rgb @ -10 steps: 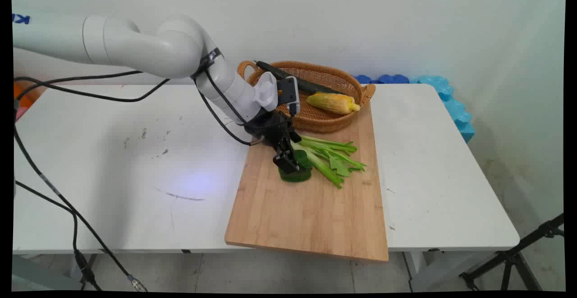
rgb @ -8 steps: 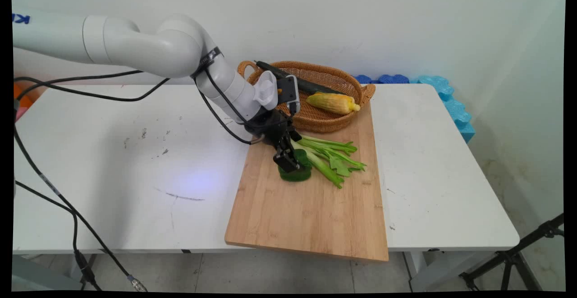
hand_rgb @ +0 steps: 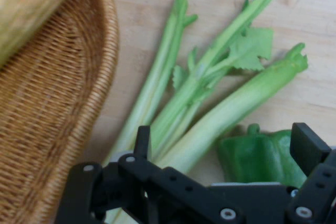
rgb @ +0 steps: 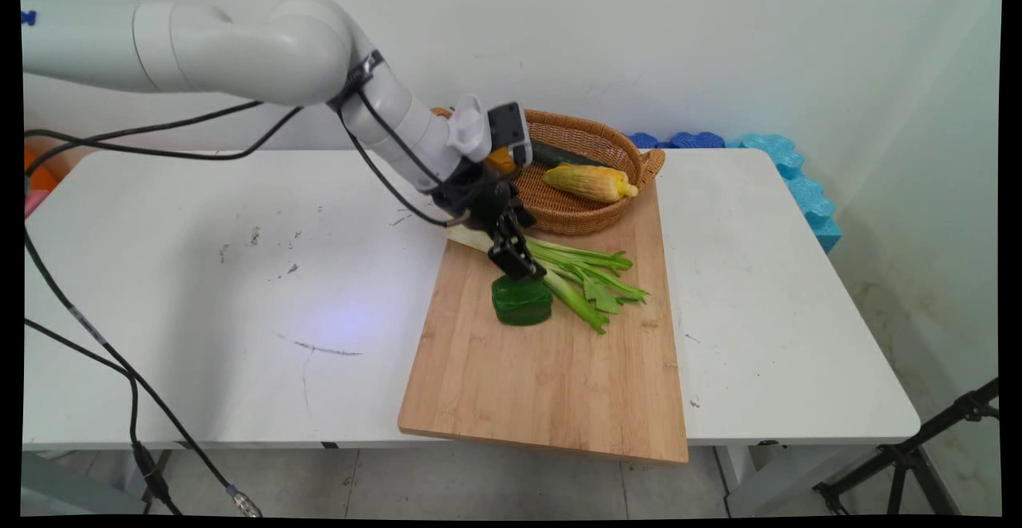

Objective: Pick up the potato from the vegetable basket

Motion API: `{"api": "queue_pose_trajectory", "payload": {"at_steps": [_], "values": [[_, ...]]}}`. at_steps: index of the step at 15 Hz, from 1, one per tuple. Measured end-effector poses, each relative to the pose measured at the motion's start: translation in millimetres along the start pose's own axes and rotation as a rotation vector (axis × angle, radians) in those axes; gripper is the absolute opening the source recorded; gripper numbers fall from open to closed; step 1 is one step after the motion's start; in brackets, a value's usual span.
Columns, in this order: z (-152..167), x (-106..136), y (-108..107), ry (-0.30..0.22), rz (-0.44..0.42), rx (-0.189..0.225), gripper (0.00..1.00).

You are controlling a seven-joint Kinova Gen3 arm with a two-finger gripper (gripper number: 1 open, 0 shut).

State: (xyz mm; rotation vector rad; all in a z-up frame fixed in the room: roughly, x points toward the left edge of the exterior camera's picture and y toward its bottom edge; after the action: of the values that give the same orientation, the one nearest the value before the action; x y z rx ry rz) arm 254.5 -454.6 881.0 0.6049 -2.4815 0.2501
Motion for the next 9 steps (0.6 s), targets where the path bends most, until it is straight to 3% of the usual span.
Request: {"api": "queue_pose_trajectory", "payload": {"at_steps": [9], "values": [[-31, 21, -52, 0.009, 0.000, 0.070, 1.00]]}}
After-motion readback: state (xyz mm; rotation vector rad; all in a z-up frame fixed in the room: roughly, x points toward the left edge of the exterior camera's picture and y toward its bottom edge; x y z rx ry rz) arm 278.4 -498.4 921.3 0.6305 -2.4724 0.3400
